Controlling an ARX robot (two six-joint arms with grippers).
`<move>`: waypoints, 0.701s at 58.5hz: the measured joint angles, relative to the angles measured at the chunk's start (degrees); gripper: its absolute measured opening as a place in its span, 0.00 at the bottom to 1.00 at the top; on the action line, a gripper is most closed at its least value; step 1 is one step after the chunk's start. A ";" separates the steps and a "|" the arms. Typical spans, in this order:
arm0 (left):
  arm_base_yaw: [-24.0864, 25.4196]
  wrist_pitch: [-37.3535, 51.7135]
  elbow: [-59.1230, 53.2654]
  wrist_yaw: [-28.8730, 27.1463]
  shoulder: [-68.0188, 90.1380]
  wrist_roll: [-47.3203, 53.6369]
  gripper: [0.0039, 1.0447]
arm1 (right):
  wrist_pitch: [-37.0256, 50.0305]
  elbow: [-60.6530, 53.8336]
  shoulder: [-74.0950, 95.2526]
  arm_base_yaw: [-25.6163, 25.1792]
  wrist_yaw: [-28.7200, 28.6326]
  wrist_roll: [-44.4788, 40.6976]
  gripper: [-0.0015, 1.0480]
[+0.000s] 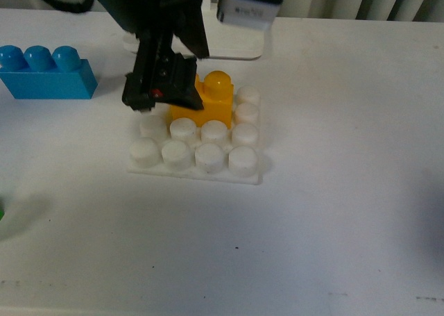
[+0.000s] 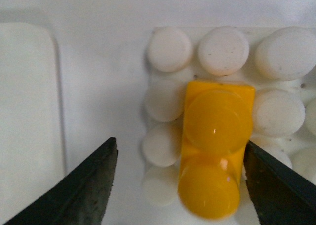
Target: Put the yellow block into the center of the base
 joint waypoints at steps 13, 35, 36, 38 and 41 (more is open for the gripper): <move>1.95 9.27 -6.25 0.26 -14.05 -0.09 0.94 | 0.00 0.00 0.00 0.00 -0.02 0.00 0.91; 7.50 39.95 -33.94 -7.19 -41.75 -13.88 0.94 | 0.00 0.00 0.00 0.00 -0.02 0.00 0.91; 8.04 41.48 -35.95 -7.89 -44.02 -15.52 0.94 | 0.00 0.00 0.00 0.00 -0.02 -0.02 0.91; 8.57 42.80 -38.03 -8.48 -46.53 -17.40 0.94 | 0.00 0.00 0.00 0.00 -0.02 -0.02 0.91; 9.55 44.09 -41.97 -9.46 -51.45 -21.66 0.94 | 0.00 0.00 0.00 0.00 -0.02 -0.02 0.91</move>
